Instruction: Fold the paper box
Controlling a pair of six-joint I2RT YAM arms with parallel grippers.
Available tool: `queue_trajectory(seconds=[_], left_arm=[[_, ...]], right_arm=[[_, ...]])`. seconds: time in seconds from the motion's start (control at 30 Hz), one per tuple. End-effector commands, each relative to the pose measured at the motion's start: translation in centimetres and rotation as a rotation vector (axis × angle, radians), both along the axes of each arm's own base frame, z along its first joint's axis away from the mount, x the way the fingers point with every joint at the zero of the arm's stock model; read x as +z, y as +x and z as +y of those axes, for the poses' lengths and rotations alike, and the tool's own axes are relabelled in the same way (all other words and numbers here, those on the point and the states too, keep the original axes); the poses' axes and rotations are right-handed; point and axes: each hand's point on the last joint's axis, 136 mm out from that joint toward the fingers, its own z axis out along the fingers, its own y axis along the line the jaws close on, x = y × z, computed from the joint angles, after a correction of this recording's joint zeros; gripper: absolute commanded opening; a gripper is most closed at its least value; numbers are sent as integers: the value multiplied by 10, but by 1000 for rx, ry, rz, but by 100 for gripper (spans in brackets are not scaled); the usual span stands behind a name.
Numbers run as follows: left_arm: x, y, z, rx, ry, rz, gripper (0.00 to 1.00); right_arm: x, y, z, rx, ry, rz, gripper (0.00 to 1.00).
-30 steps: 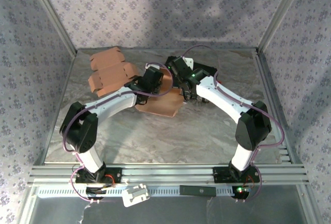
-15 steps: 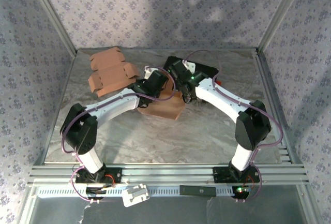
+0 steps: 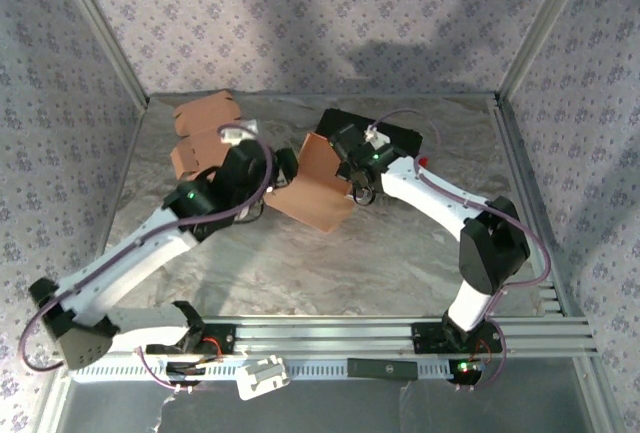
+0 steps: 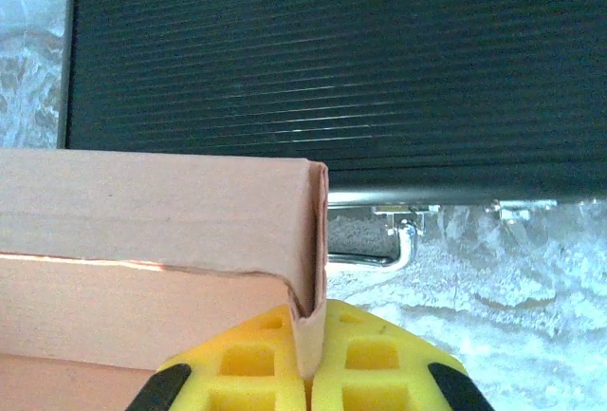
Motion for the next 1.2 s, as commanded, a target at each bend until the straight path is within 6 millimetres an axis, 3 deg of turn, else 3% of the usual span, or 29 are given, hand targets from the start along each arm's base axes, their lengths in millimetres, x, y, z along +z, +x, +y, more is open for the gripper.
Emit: queue_trajectory(seconds=[0.0,0.17,0.4,0.53,0.87,0.97,1.13,1.17], left_arm=[[-40,-35,20,66,-4,148,60],[-63,-62,2,24,-104,224,63],[-81,-57,-27,-4,-91,271,59],[-92,-51,-30,29,-70,278,48],[-95,-34,-26,108,3,242,19],[-100,-31,-22,123,47,257,0],[-96,-24,-17,125,92,247,0],[-92,-23,-16,116,100,245,0]], right_arm=[[6,-5,-6,-109,106,-8,0],[0,-10,-7,-157,140,4,0],[-10,-17,-4,-183,167,25,0],[-10,-16,1,-179,192,19,0],[-16,-23,3,-186,222,26,0],[-17,-27,3,-199,232,24,0],[-19,-31,7,-208,254,45,0],[-19,-30,10,-196,257,50,8]])
